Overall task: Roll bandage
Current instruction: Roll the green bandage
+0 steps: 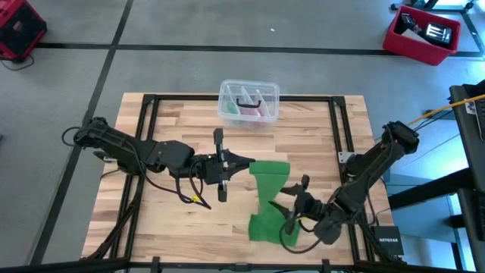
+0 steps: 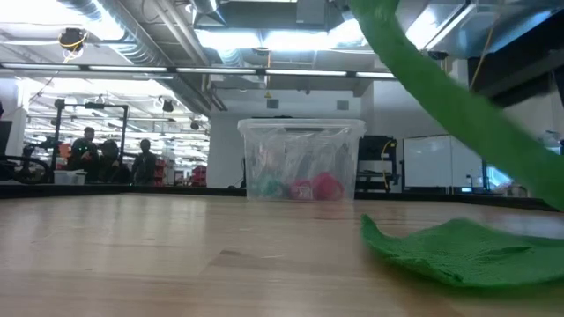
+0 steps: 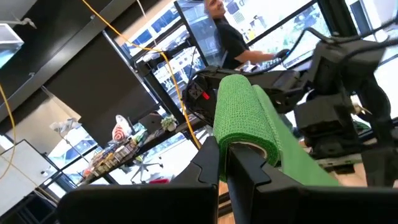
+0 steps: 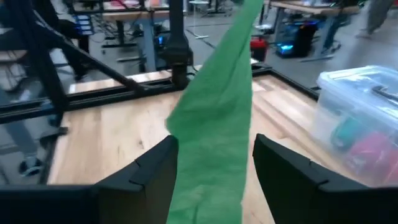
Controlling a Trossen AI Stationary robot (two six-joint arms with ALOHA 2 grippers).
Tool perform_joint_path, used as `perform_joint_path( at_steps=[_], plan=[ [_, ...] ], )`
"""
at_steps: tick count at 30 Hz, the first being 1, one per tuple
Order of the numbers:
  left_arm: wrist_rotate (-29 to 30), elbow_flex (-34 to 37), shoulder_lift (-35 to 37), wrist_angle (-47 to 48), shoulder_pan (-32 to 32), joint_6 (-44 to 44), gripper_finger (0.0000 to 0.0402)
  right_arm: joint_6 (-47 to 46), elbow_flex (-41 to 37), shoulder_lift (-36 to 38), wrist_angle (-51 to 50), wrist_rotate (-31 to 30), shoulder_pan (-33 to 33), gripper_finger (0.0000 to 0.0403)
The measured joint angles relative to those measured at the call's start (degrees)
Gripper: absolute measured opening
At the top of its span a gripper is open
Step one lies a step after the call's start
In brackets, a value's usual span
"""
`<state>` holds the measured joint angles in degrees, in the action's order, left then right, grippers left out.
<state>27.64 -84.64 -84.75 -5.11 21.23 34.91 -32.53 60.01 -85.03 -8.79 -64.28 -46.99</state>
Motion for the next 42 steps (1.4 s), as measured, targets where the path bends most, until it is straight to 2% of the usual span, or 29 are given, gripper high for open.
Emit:
perform_joint_path(
  at_steps=[3,7,10,15,22,28,33,36,42],
  plan=[
    [0.0,0.0,0.0,0.1,0.0,0.0,0.0001,-0.4,0.0,-1.2,-0.1,0.5,0.3,0.0209],
    [0.5,0.0,0.0,0.6,0.0,0.1,0.0001,-3.9,0.0,-0.4,-0.2,8.2,-0.5,0.0209],
    [0.5,0.0,0.0,0.6,-0.6,-0.1,0.0001,-5.9,0.1,1.6,0.4,10.8,-1.1,0.0209],
    [0.6,0.0,0.0,0.8,-1.6,-0.8,0.0001,-5.3,0.1,1.8,0.3,3.3,-0.1,0.0209],
    [0.6,0.0,-0.1,1.2,-1.8,-1.7,0.0001,-0.9,0.0,0.9,-1.7,-0.5,2.0,0.0209],
    [0.5,0.0,-0.1,1.0,-1.4,-1.9,0.0002,10.2,0.0,-0.5,-1.3,2.1,2.6,0.0209],
    [0.5,0.0,-0.1,1.0,-1.3,-1.5,0.0002,13.6,0.0,-0.4,-0.1,1.6,3.3,0.0209],
    [0.5,0.0,-0.1,-0.1,-1.3,0.4,0.0002,16.5,0.0,0.4,0.2,4.6,3.6,0.0209],
    [0.3,-1.2,0.0,-0.8,-0.5,0.5,0.0002,19.1,0.0,4.6,0.3,6.7,3.6,0.0209]
  ],
)
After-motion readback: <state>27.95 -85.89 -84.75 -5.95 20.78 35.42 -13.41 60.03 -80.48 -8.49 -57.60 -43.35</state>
